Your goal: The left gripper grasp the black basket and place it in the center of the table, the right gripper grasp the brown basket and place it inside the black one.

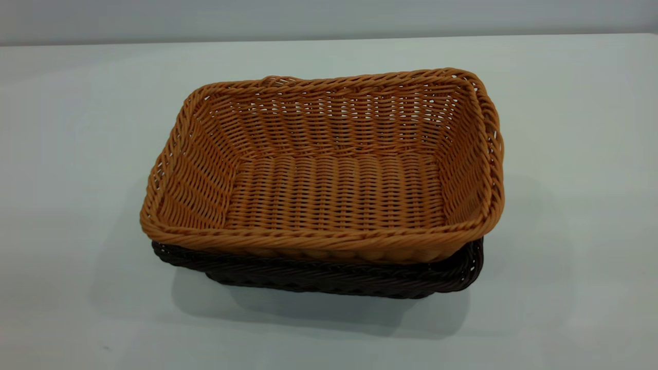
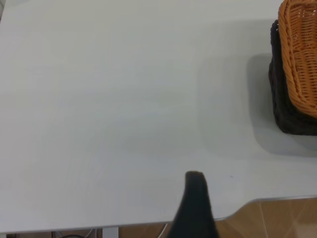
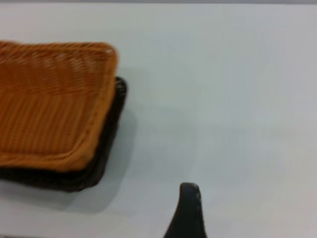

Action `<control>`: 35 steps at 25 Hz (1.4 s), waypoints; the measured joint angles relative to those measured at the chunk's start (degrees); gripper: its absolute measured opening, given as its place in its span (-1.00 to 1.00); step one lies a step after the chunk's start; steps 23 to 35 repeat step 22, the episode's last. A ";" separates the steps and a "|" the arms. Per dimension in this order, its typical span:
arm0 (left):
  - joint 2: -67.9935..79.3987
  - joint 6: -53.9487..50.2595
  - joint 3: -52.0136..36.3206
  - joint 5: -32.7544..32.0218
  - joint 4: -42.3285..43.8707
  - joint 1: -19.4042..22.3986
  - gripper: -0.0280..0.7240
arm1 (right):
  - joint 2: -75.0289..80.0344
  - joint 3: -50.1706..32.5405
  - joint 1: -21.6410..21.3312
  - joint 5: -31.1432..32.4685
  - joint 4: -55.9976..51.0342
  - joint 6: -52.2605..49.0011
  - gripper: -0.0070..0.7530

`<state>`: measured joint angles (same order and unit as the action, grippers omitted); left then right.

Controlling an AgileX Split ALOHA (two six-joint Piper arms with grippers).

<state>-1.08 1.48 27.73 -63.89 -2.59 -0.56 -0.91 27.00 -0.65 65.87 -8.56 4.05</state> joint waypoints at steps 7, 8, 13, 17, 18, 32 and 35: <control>0.00 -0.06 0.00 0.00 0.00 0.00 0.53 | 0.00 0.00 -1.27 0.00 6.86 -9.23 0.50; 0.00 -0.13 0.00 0.00 0.00 0.00 0.53 | 0.00 0.00 -1.27 -0.05 7.09 -9.56 0.50; 0.00 -0.20 0.00 0.00 0.00 0.00 0.53 | 0.00 -0.02 -1.27 -0.04 7.28 -9.91 0.50; 0.00 -0.20 0.00 0.00 0.00 0.00 0.53 | 0.00 -0.02 -1.27 -0.04 7.28 -9.91 0.50; 0.00 -0.20 0.00 0.00 0.00 0.00 0.53 | 0.00 -0.02 -1.27 -0.04 7.28 -9.91 0.50; 0.00 -0.20 0.00 0.00 0.00 0.00 0.53 | 0.00 -0.02 -1.27 -0.04 7.28 -9.95 0.50; 0.00 -0.20 0.00 0.00 0.00 0.00 0.53 | 0.00 -0.02 -1.27 -0.04 7.28 -9.95 0.50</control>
